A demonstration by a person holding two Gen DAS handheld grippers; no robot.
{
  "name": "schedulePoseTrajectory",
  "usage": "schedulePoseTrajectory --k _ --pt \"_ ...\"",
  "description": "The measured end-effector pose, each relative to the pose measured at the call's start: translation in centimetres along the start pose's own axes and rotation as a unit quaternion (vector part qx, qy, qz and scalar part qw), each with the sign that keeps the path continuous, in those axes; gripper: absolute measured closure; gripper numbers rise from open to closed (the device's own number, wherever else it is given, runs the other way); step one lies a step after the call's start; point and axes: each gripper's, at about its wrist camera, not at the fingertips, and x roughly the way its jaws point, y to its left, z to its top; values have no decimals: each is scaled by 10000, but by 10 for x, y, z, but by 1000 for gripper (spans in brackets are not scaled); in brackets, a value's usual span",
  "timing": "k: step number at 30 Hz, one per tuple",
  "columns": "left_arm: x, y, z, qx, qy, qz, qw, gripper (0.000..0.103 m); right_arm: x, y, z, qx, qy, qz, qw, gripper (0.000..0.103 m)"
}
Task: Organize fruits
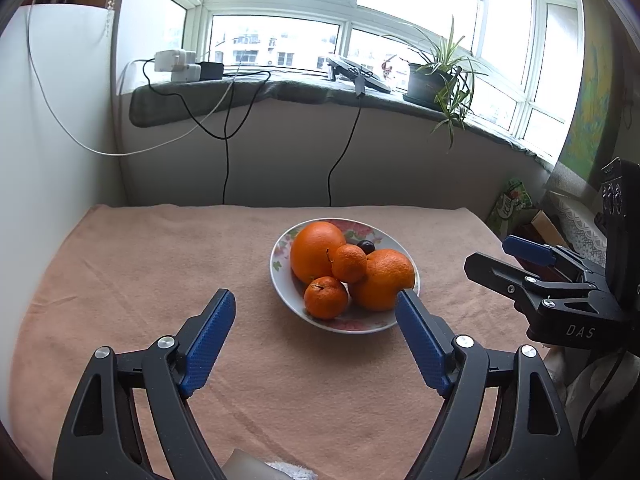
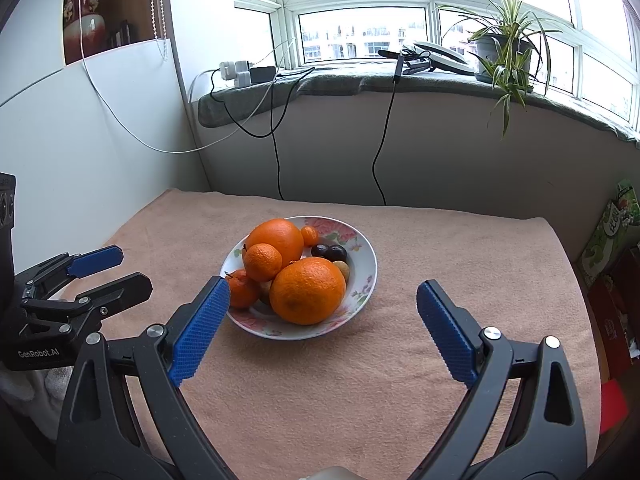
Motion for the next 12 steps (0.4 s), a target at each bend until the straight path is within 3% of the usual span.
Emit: schedulePoseTrajectory --k 12 --pt "-1 -1 -1 64 -45 -42 10000 21 0 1 -2 16 24 -16 10000 6"
